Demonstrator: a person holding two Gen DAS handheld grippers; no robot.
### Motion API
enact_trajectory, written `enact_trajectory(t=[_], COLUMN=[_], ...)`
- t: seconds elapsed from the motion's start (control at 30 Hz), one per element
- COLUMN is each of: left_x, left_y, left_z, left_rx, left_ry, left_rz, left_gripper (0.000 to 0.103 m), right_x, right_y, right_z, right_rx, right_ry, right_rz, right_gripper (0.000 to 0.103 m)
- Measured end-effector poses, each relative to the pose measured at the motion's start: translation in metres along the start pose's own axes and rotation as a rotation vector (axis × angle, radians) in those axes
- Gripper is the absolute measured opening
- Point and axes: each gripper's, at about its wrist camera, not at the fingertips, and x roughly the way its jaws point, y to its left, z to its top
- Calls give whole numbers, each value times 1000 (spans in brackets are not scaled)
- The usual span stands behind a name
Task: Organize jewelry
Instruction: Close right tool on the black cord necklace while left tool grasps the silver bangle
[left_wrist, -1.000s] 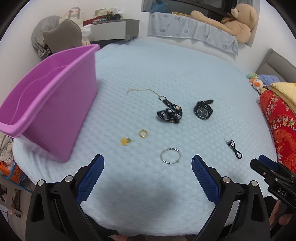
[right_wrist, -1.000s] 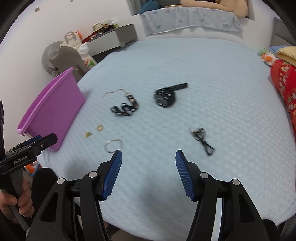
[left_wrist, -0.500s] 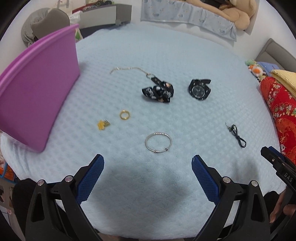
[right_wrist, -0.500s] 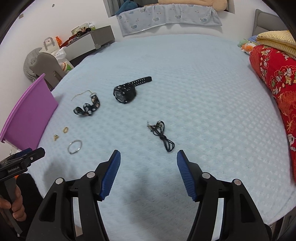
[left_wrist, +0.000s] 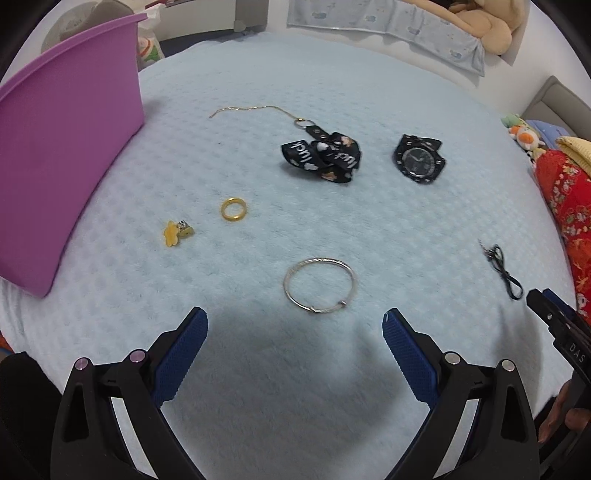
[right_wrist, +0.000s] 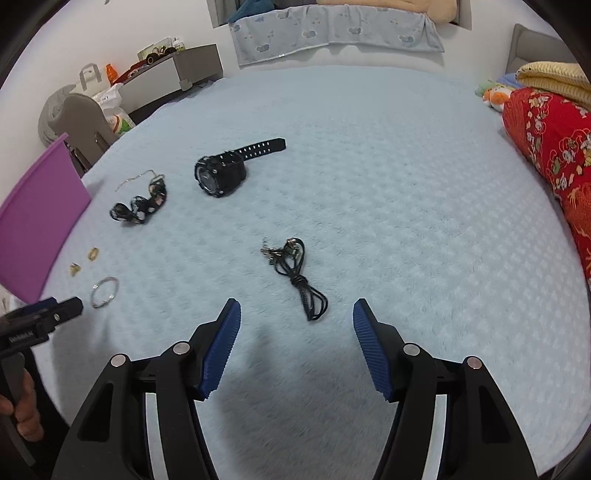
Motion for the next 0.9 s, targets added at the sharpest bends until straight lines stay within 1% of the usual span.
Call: enact_trajectory(t=[0.17,0.4,0.9], left_x=[14,24,46], left_y=[0,-13,-24], left_z=[2,6,13], left_rx=[-10,25,10], left_ry=[6,-6,-8], left_rz=[11,13,53], left_gripper=[94,94,94], right_x=[12,23,51], right_y=[-4,-4,3], right_z=[-1,4,21], right_rx=[7,-7,-93], right_ry=[20,27,46], right_rz=[11,1,-20], right_gripper=[61,61,61])
